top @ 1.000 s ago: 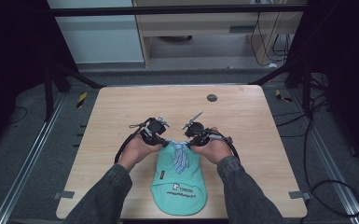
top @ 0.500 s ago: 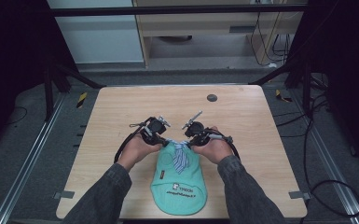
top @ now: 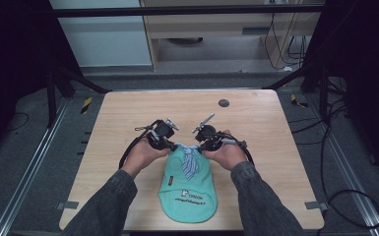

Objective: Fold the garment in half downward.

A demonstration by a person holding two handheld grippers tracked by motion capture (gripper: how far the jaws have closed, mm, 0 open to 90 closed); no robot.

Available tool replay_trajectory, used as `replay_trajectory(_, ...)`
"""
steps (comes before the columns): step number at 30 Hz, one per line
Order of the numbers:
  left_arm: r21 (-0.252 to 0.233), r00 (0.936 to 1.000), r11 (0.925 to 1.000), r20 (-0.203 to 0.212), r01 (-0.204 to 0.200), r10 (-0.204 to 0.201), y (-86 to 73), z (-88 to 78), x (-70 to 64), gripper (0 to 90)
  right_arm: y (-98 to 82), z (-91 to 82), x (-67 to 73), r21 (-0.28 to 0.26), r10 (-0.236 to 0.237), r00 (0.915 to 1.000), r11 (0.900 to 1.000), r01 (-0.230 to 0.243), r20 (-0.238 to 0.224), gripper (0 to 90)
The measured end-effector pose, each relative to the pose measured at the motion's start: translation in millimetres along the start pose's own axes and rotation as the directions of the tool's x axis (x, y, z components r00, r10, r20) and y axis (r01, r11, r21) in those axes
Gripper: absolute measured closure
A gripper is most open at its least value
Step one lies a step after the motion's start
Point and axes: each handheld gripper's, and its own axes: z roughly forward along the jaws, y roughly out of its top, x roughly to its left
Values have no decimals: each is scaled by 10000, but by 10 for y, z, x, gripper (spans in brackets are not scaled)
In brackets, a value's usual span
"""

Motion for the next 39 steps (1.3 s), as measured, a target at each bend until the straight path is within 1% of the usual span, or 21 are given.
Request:
replay_trajectory(8, -288, 9999, 9995, -83, -117, 114, 27, -70, -1, 851, 32, -88, -36, -259, -43, 9999, 9997, 46, 131, 830)
replay_trajectory(12, -338, 9999, 9994, -76, -117, 115, 27, -76, 2, 851, 30, -100, -43, -323, -100, 9998, 9994, 106, 162, 830)
replay_trajectory(16, -485, 9999, 9988, -95, -86, 82, 29, -90, 9, 851, 33, -115, -46, -399, -97, 9997, 9991, 105, 204, 830)
replay_trajectory(17, -504, 9999, 9987, -84, -113, 109, 32, -96, 14, 851, 36, -119, -53, -438, -177, 9996, 9989, 187, 221, 830)
replay_trajectory(19, -548, 9998, 9984, -118, -161, 155, 41, -110, 21, 851, 44, -131, -59, -506, -177, 9996, 9985, 187, 211, 830)
replay_trajectory(25, -732, 9990, 9968, -316, -335, 313, 101, -192, 44, 848, 100, -203, -92, -814, -146, 9992, 9965, 177, 374, 830)
replay_trajectory(27, -771, 9986, 9963, -396, -377, 348, 117, -212, 48, 848, 110, -215, -96, -838, -135, 9990, 9963, 170, 415, 830)
replay_trajectory(34, -865, 9984, 9955, -447, -387, 350, 154, -253, 62, 848, 150, -260, -117, -995, -307, 9978, 9944, 365, 584, 830)
replay_trajectory(39, -990, 9982, 9945, -535, -338, 286, 188, -284, 87, 849, 186, -291, -136, -1098, -319, 9972, 9932, 392, 671, 830)
